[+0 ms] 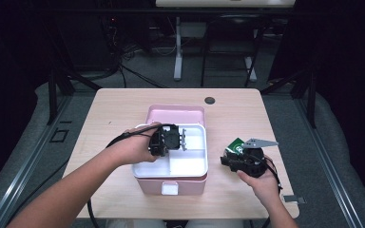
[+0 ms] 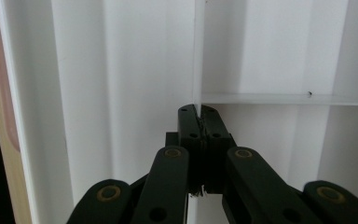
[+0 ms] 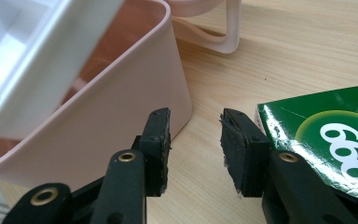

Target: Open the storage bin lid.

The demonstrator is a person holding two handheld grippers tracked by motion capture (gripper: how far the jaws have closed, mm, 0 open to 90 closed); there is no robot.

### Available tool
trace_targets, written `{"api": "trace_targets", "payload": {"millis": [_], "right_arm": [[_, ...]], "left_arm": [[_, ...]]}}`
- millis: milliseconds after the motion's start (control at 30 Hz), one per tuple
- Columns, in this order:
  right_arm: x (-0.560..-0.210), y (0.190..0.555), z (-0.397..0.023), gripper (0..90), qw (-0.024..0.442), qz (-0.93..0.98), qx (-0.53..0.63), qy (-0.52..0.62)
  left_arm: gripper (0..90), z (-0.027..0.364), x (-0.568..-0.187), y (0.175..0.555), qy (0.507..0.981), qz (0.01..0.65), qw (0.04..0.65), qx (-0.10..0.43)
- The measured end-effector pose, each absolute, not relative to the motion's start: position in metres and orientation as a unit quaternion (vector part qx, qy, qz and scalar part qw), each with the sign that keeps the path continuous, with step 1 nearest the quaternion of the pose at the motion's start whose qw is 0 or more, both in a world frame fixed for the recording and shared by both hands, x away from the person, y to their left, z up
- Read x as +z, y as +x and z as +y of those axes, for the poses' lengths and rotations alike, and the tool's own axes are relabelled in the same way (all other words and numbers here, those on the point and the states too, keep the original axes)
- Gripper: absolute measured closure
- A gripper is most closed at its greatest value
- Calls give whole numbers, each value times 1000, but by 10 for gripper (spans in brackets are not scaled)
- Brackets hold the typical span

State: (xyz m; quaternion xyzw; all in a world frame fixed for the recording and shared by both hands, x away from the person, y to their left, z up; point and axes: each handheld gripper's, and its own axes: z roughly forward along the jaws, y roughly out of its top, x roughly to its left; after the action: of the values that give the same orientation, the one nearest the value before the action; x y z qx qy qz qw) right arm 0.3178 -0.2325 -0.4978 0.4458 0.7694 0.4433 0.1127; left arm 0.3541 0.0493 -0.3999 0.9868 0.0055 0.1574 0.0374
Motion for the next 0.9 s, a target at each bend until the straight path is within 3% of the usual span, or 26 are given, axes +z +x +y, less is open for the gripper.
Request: {"api": "trace_targets", "payload": {"millis": [467,900], "right_arm": [[-501,318,-233,615,110,766,444,452],[-502,319,-234,609,109,766,443,453]], "left_arm": [[895,95,-394,368,983,148,54,90],[895,149,-389,377,963,246,76,82]]}}
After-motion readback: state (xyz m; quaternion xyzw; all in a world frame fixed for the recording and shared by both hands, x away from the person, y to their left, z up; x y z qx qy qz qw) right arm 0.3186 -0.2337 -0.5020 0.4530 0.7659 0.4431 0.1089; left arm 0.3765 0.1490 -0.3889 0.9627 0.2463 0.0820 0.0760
